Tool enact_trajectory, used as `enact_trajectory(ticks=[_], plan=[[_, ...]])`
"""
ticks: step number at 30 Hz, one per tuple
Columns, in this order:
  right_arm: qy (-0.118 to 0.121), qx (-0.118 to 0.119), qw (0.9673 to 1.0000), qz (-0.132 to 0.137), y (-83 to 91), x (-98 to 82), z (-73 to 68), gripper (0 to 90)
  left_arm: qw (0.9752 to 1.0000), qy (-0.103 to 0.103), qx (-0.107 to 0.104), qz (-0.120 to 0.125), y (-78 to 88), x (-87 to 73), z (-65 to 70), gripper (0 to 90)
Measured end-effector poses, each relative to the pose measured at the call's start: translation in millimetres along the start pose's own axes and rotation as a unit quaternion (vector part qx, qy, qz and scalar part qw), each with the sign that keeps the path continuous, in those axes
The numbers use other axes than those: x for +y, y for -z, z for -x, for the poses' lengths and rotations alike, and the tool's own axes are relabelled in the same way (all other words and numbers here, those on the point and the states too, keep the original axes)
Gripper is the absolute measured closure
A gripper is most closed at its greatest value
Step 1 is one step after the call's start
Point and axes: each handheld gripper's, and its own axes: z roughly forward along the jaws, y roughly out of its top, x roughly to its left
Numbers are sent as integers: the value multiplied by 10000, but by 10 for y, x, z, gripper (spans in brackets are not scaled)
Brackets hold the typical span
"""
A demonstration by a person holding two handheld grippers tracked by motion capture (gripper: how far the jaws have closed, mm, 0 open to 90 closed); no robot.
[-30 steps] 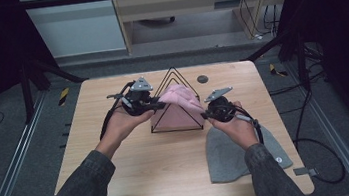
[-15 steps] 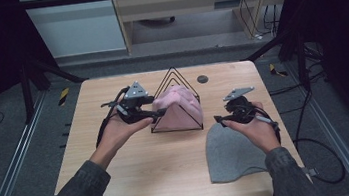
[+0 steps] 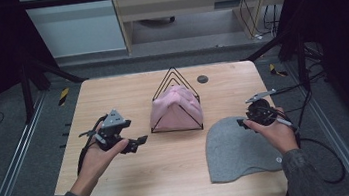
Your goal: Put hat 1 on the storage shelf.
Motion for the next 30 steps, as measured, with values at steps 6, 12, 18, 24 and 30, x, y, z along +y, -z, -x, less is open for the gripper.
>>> enact_trajectory(ticks=[6, 12, 18, 24, 30], plan=[[-240, -130, 9991, -326, -155, -55, 183, 501, 9994, 248, 33, -224, 56, -408, -65, 111], [-386, -167, 9979, -485, -256, -74, 292, 467, 9986, 57, 164, -495, 106, -574, -5, 111], [-444, -166, 9971, -599, -307, -102, 334, 456, 9979, 107, 190, -613, 216, -758, 32, 111], [-454, -123, 9965, -684, -360, -140, 338, 440, 9972, 258, 254, -650, 226, -817, 6, 111], [-444, -107, 9964, -712, -374, -180, 337, 473, 9969, 266, 336, -655, 234, -828, -8, 111]])
